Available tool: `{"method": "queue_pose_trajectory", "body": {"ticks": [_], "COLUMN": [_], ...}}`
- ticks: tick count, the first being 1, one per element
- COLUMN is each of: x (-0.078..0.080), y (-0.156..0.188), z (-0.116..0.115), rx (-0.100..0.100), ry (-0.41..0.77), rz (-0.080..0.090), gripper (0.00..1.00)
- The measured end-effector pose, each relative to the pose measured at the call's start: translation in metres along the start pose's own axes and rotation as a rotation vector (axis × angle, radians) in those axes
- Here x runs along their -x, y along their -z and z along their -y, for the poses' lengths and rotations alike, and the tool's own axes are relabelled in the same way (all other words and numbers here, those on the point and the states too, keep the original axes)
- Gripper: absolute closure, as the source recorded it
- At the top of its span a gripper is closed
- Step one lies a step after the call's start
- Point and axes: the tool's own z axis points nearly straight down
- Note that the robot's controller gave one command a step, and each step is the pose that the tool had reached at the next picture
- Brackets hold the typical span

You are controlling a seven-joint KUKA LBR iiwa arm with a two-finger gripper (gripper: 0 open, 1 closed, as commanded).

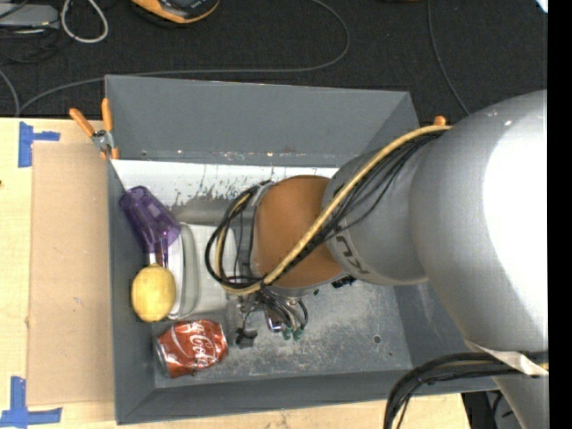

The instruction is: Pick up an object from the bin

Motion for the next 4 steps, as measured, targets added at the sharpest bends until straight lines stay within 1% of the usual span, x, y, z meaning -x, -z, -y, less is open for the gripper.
{"method": "queue_pose_trajectory", "body": {"ticks": [1, 2, 3, 4], "x": [-0.019, -0.007, -0.026, -0.031], "y": [-0.007, 0.007, 0.069, 0.156], "z": [-0.098, -0.099, -0.082, -0.090], "rx": [0.000, -0.004, -0.004, -0.006], "ry": [0.034, 0.047, 0.053, 0.015], "rz": [0.000, 0.001, 0.000, -0.008], "gripper": [1.00, 1.00, 1.00, 1.00]}}
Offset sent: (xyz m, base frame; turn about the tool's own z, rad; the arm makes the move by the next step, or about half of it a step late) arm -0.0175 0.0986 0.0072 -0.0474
